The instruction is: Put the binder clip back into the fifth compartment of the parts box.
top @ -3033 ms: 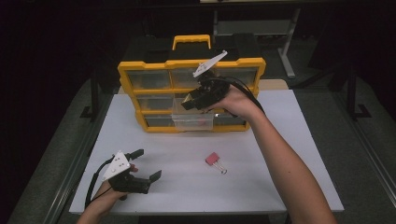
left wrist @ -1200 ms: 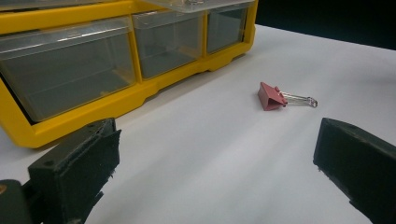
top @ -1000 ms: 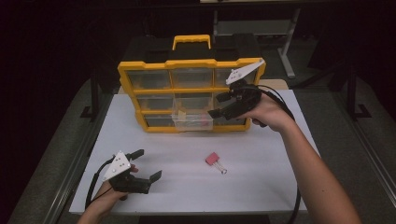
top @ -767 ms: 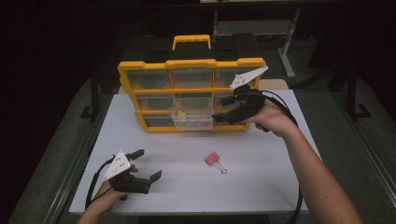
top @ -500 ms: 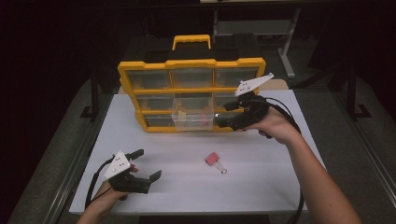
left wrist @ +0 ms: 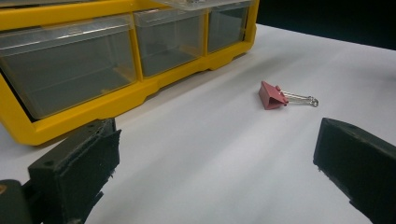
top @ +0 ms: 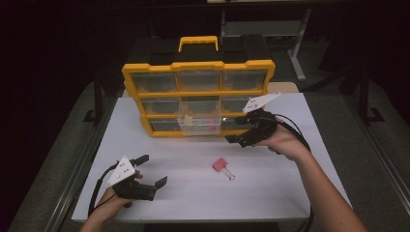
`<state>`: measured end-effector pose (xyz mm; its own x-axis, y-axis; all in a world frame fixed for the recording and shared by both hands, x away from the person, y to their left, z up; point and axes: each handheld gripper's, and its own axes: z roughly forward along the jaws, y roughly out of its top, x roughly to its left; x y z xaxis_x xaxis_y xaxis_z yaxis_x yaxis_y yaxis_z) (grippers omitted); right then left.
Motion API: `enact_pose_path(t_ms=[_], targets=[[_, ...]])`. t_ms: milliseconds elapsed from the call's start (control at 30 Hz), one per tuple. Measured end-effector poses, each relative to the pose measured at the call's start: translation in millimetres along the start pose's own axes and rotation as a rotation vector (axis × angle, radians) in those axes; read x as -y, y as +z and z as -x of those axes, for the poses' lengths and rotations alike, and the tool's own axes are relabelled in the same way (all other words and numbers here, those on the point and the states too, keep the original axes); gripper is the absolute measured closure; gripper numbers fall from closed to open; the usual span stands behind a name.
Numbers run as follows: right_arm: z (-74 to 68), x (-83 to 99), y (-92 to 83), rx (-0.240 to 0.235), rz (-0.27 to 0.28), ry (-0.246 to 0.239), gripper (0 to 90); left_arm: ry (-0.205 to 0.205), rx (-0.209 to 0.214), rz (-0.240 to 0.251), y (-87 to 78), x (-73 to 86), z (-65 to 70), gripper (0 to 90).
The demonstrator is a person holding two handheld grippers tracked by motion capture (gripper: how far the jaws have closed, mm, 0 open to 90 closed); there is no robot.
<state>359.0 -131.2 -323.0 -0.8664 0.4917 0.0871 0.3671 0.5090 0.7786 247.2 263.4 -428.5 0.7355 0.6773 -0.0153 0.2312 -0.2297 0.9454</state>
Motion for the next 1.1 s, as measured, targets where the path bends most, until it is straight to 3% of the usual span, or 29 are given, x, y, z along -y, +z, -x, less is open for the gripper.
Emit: enact_pose_path(t_ms=[667, 1100], targets=[[-10.9, 37.1, 28.2, 0.015, -0.018, 0.045, 21.4, 0.002, 0.001, -0.003, 0.2, 0.3, -0.1, 0.3], [-17.9, 53.3, 48.8, 0.015, -0.067, 0.066, 21.9, 0.001, 0.007, -0.010, 0.7, 1.2, 0.6, 0.3]])
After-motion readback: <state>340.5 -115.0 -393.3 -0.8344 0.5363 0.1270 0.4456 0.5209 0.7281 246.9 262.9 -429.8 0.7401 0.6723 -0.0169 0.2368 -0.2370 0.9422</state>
